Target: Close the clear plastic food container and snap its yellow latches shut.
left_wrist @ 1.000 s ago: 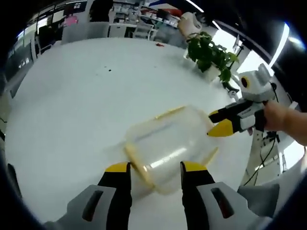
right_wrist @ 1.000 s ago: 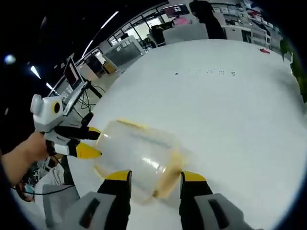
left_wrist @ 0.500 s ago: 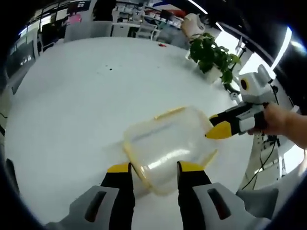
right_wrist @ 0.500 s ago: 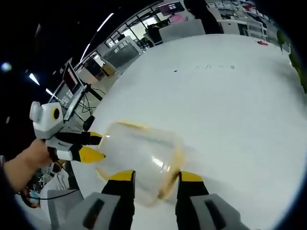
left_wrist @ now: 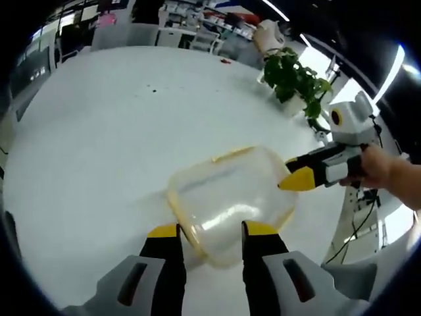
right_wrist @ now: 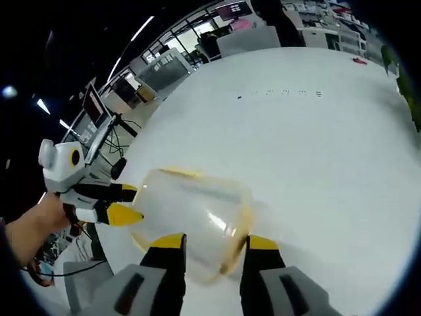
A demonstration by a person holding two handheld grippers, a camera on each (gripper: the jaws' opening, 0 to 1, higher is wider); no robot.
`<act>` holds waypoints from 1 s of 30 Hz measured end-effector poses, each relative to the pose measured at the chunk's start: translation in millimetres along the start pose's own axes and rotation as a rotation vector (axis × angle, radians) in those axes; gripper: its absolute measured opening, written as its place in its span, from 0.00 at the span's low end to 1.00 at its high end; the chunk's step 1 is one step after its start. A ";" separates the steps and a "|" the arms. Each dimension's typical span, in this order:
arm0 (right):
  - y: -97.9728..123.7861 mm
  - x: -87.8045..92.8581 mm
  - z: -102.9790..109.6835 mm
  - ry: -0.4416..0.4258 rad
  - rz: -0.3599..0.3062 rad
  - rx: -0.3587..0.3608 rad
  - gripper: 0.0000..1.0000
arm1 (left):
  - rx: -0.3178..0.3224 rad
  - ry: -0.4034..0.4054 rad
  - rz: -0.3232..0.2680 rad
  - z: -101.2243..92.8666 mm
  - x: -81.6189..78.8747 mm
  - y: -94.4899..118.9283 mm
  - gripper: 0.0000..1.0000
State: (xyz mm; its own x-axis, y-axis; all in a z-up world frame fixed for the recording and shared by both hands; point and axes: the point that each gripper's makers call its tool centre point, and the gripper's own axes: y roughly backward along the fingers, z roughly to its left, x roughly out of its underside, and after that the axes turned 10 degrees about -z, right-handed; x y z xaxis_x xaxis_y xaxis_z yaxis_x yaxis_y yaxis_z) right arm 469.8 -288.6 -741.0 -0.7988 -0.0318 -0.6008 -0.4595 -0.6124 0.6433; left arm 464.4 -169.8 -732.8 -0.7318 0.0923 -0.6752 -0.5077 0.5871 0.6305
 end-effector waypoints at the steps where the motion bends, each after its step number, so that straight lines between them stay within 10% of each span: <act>1: -0.1 -0.2 -0.1 0.005 0.003 -0.002 0.28 | 0.002 0.005 0.000 0.5 0.0 -1.4 0.30; 23: 5.7 0.9 -1.7 -0.007 -0.060 0.013 0.32 | 0.009 0.055 -0.002 4.9 -2.2 -6.4 0.33; 30: 7.1 2.6 -2.6 -0.005 -0.051 0.024 0.34 | 0.020 -0.043 0.019 3.8 -4.2 -5.7 0.37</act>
State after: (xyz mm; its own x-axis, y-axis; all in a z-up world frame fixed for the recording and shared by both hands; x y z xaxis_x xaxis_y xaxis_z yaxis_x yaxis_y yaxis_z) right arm 465.4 -295.1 -739.2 -0.7761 0.0025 -0.6306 -0.5085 -0.5940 0.6234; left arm 472.1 -170.5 -735.0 -0.7211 0.1378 -0.6790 -0.4841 0.6009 0.6361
